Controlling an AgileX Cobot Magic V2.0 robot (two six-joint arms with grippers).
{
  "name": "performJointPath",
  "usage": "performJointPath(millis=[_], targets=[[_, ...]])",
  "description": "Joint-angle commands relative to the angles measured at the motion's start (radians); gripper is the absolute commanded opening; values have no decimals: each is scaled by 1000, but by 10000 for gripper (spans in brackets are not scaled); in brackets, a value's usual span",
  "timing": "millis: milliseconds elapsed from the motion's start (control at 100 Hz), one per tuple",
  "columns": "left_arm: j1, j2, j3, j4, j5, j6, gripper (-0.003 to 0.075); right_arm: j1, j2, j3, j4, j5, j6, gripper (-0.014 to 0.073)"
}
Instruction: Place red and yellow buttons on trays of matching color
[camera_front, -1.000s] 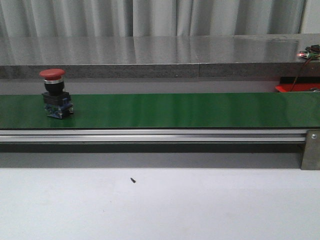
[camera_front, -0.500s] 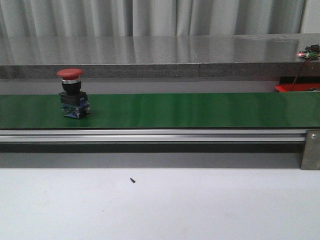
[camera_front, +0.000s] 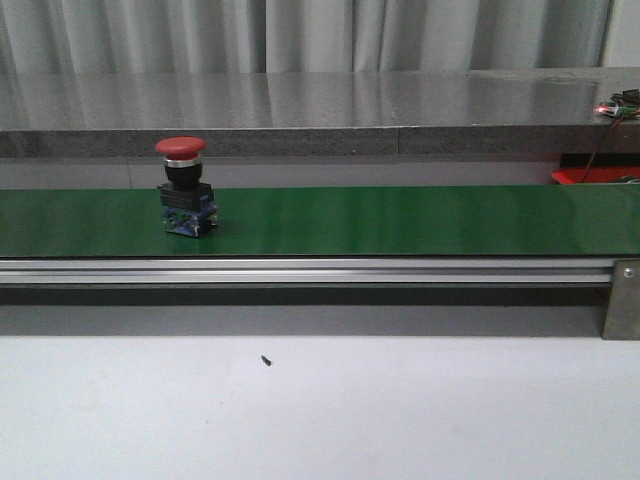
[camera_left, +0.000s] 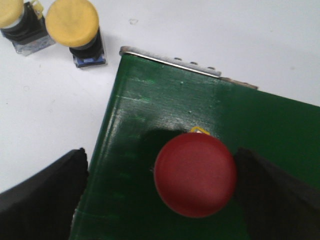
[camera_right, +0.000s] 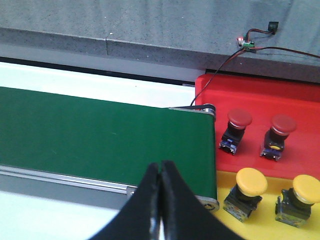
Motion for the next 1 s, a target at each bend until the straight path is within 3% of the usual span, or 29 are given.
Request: performJointPath(millis=[0, 100, 200, 480, 730, 990], targets=[[-12, -96, -20, -55, -5, 31, 574, 1, -1, -28, 9, -81, -8, -67], [-29, -159, 3, -58, 8, 34, 542, 1, -1, -28, 20, -79, -8, -67], [-47, -223, 41, -58, 4, 36, 461, 1, -1, -28, 31, -72, -8, -67], [-157, -400, 196, -65, 3, 50, -14, 1, 10, -28, 31, -44, -8, -67], [-253, -554, 329, -65, -13, 50, -20, 3, 10, -35, 31, -21, -8, -67], [-269, -755, 497, -65, -33, 50, -20, 42, 115, -116, 31, 47, -9, -67]])
